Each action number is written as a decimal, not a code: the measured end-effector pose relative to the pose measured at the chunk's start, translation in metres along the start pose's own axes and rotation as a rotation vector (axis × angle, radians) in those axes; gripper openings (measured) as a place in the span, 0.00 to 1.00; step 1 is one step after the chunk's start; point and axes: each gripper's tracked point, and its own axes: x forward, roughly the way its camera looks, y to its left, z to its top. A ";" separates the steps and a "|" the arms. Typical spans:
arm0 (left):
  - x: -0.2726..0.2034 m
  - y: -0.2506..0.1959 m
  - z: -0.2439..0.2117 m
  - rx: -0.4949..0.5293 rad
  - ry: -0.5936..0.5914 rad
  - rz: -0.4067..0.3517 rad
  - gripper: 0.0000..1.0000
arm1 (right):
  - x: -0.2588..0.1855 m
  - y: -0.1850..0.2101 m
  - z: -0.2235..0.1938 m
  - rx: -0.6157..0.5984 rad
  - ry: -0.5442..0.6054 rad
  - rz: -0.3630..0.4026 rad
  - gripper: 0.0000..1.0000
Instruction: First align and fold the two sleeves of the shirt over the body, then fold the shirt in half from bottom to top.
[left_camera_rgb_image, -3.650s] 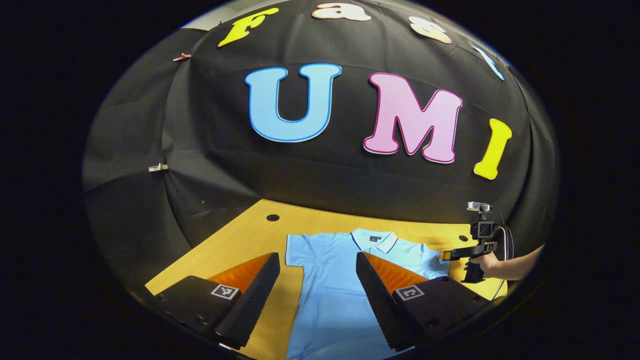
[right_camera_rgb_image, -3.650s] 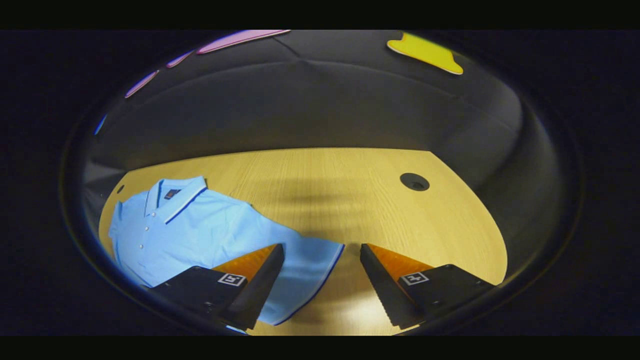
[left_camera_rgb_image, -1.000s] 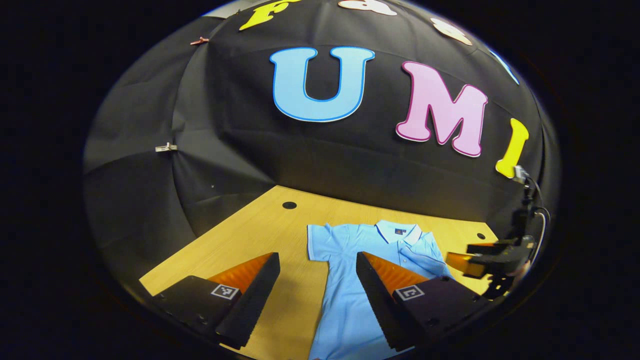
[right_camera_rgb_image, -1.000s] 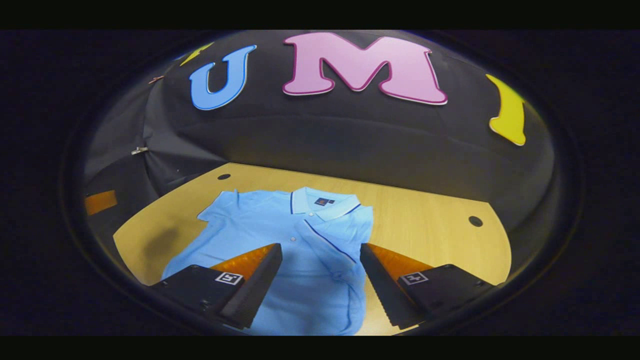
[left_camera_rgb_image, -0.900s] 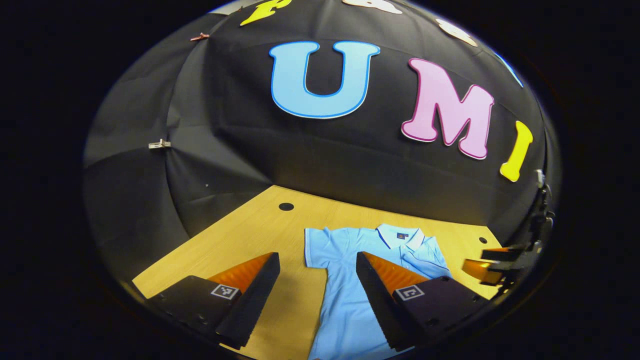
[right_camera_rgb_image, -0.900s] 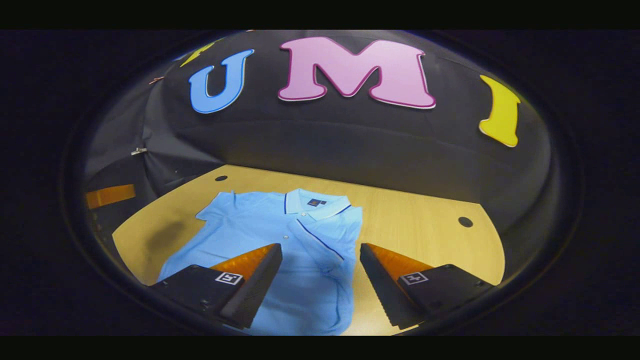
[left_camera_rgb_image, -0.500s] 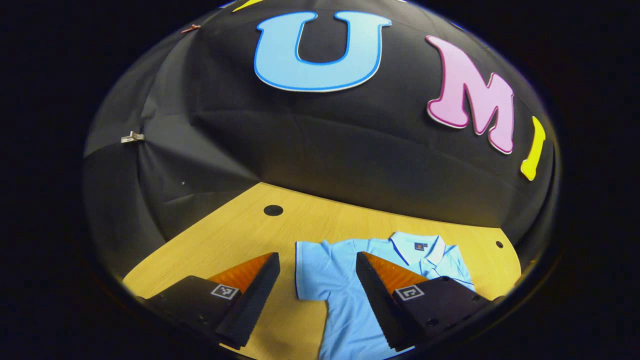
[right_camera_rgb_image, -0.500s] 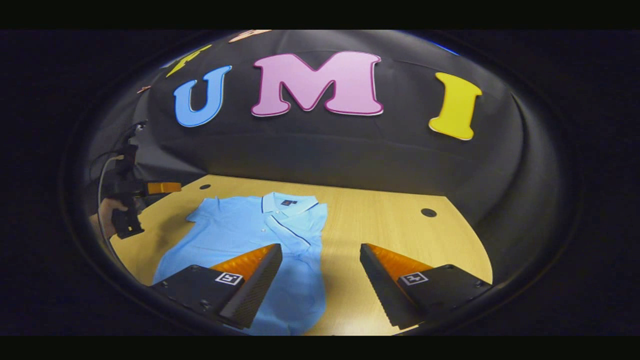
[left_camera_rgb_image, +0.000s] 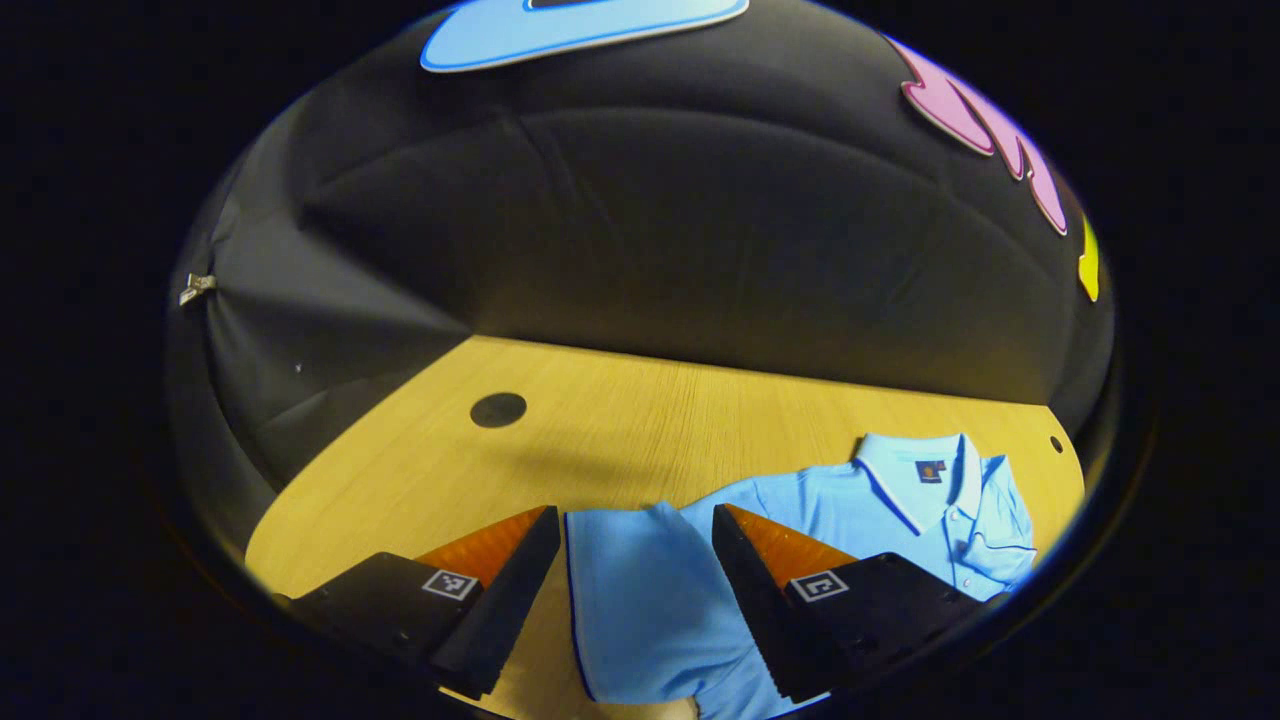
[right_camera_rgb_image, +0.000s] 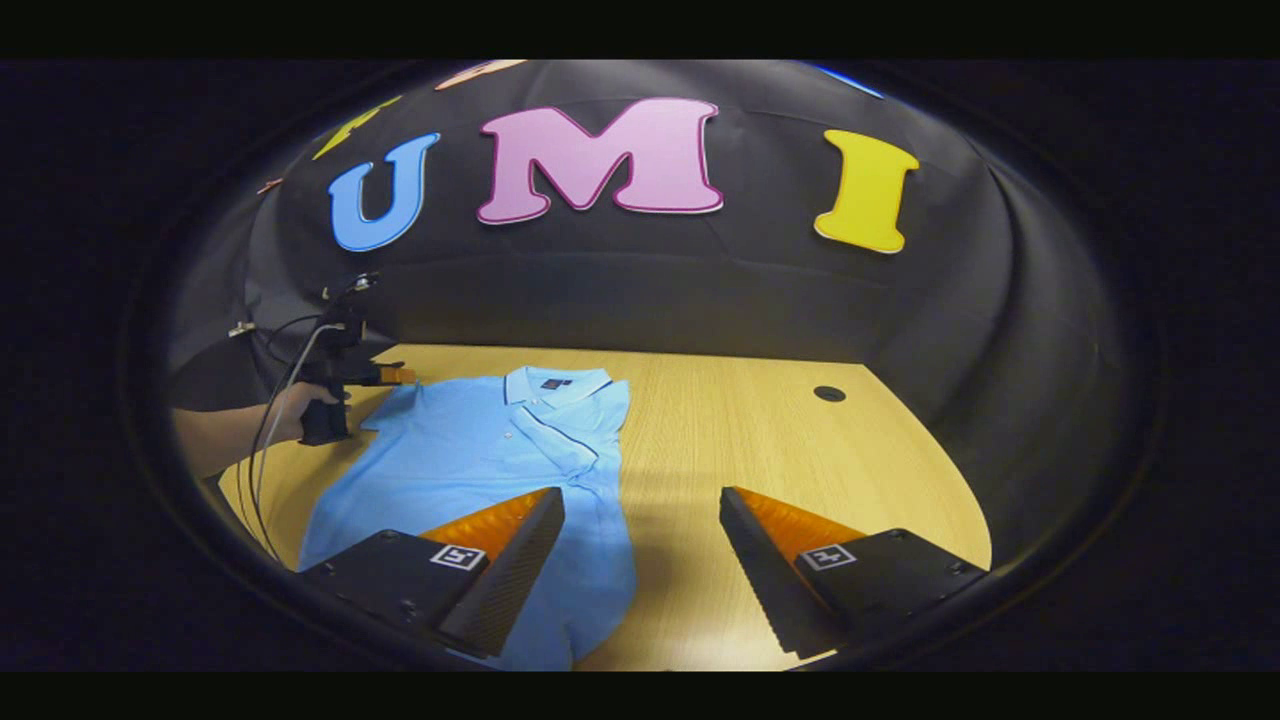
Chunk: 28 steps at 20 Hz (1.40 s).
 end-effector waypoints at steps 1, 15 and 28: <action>0.006 0.003 -0.008 -0.008 0.015 0.008 0.98 | 0.002 -0.001 -0.002 0.002 0.003 -0.001 0.98; 0.019 -0.024 -0.017 -0.003 0.042 -0.109 0.10 | 0.017 -0.030 -0.032 0.090 0.033 -0.050 0.98; -0.030 -0.098 0.047 0.128 -0.047 -0.092 0.06 | 0.007 -0.049 -0.033 0.094 0.018 -0.081 0.98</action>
